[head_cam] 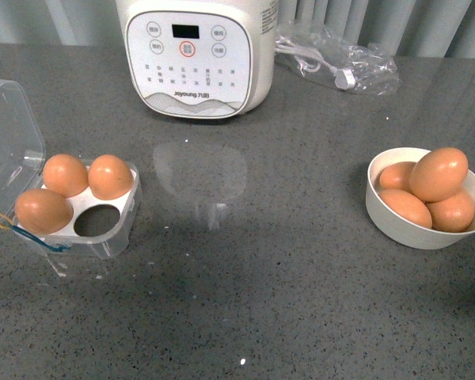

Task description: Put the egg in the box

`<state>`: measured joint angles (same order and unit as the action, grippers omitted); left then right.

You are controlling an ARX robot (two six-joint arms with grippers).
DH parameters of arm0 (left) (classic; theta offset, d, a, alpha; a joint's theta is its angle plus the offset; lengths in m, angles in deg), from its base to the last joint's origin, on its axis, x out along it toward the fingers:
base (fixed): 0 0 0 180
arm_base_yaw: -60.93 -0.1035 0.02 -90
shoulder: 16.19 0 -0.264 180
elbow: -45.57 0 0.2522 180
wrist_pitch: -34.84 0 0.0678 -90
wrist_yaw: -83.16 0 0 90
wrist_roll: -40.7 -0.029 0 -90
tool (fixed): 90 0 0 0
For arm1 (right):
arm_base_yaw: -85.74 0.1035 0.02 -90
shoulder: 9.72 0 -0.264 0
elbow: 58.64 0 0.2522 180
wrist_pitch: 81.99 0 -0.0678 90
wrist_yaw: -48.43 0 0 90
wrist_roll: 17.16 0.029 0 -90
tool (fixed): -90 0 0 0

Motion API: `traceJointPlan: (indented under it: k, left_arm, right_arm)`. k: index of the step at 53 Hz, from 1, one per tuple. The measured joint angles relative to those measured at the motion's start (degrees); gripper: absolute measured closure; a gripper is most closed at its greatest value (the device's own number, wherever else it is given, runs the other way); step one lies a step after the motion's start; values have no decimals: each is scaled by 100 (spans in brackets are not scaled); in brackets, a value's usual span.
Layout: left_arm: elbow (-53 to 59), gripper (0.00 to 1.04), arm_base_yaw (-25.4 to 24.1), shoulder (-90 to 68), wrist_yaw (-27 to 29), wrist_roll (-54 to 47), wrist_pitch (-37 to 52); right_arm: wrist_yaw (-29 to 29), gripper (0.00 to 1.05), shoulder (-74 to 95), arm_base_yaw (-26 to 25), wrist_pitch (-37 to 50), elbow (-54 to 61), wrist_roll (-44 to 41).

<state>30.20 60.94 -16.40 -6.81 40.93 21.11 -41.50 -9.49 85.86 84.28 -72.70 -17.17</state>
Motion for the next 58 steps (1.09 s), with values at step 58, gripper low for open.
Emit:
traceJointPlan:
  k: [58]
  left_arm:
    - [0,7,0,-2,0,0,0]
  right_arm:
    - [-518,7,579,37,-699,-343,809]
